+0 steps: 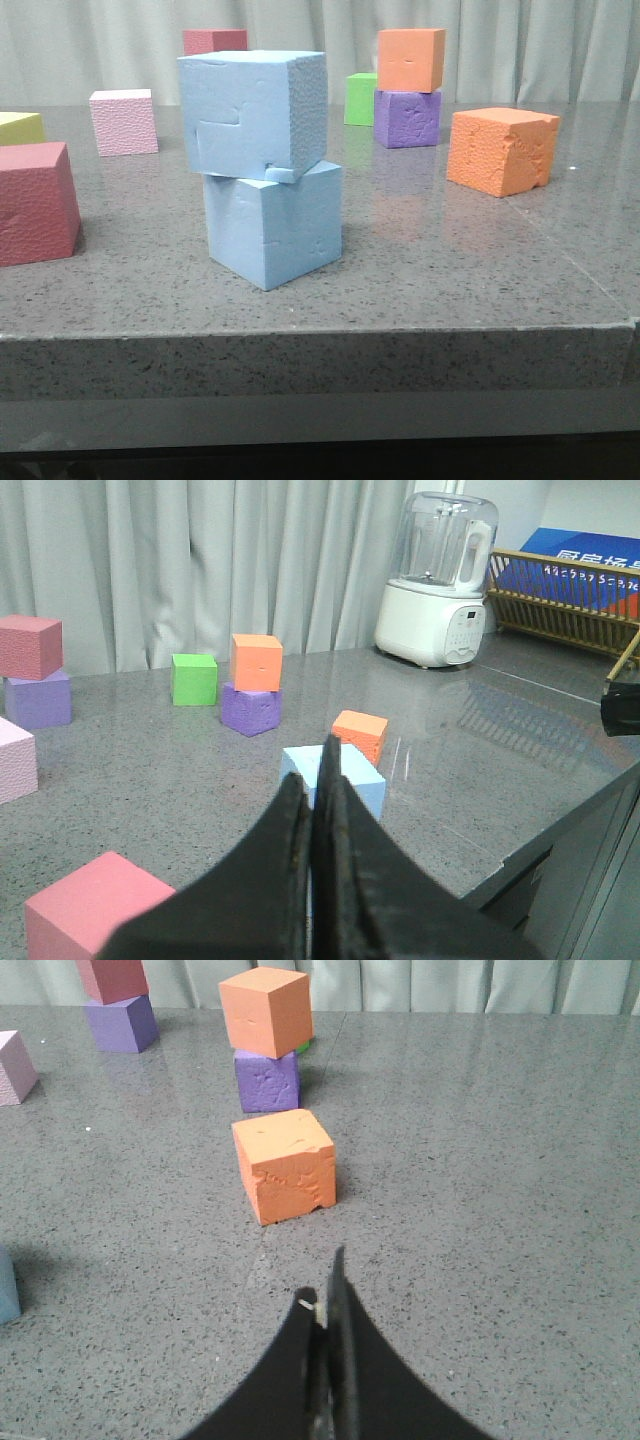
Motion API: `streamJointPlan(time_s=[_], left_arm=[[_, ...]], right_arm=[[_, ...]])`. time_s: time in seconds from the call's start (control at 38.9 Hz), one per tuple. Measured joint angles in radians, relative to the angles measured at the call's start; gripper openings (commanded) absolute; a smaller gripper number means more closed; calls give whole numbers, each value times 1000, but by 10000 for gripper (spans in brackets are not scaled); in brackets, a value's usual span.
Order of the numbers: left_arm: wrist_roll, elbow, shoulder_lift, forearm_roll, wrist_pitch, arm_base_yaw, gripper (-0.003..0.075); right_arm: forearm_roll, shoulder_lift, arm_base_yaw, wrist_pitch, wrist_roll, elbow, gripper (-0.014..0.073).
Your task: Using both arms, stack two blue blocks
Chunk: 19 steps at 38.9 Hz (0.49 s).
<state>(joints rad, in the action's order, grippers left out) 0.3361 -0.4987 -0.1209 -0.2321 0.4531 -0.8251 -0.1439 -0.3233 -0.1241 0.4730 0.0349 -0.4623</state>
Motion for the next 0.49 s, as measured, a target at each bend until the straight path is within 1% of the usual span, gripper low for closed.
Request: streamJointPlan(time_s=[0.26, 0.31, 0.41, 0.49], left_arm=[[-10, 0, 0, -29, 0, 0, -20], [-57, 0, 0, -3, 0, 0, -20], [-242, 0, 0, 112, 6, 0, -20], [-296, 6, 0, 146, 6, 0, -20]], right_arm=[[0, 0, 0, 0, 0, 0, -68], [0, 0, 0, 0, 0, 0, -68], [0, 0, 0, 0, 0, 0, -68], [0, 0, 0, 0, 0, 0, -68]])
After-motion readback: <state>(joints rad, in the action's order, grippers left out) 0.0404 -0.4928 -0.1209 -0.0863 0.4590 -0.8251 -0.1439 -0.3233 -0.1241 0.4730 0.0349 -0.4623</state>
